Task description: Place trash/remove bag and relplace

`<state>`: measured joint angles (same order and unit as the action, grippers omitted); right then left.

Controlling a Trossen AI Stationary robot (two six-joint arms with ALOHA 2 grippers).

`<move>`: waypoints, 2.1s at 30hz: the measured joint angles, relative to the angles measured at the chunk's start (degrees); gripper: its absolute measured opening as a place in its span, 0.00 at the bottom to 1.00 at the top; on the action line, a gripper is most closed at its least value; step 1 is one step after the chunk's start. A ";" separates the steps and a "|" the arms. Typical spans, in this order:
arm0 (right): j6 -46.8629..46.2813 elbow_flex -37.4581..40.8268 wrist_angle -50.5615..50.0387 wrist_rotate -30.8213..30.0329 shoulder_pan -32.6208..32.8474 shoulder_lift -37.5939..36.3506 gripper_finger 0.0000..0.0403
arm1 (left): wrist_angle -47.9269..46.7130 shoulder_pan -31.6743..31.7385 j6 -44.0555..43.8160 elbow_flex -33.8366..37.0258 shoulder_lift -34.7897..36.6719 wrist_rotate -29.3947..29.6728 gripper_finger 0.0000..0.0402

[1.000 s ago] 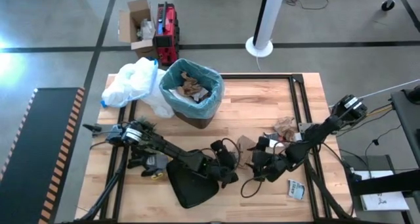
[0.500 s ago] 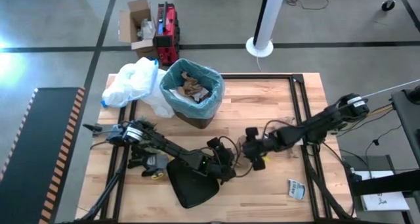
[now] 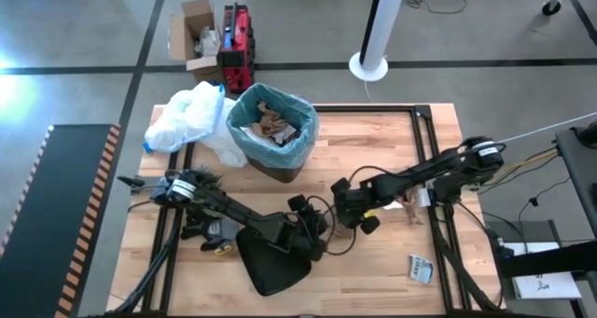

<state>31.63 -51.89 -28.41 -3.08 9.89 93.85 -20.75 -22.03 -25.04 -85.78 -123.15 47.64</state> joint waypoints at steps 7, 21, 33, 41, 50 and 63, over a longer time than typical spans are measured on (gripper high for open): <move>4.61 -8.29 -6.71 0.42 0.13 6.00 0.44 | -16.87 -4.72 -12.76 0.17 2.75 5.90 0.27; 1.42 -15.25 -11.69 4.51 -0.20 11.80 0.09 | -22.34 -9.21 -25.50 8.06 6.35 8.52 0.34; -6.68 -18.41 -8.74 0.00 1.58 -1.14 0.01 | -21.43 -11.48 -28.26 16.24 15.80 15.13 0.37; -8.07 -18.83 24.61 -1.46 -4.07 -14.05 0.00 | -8.35 -12.05 -24.21 23.99 21.20 24.08 0.34; -22.34 -24.04 47.33 -2.22 -19.88 -4.78 0.01 | 22.26 -10.81 -2.43 30.77 20.63 18.24 0.28; -27.33 -35.97 27.19 -2.56 -23.24 3.56 0.48 | 24.63 -10.87 1.87 31.21 20.65 14.36 0.23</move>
<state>4.30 -87.86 -1.22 -5.64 -13.35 97.41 3.88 -32.91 -23.18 -54.57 -102.50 62.00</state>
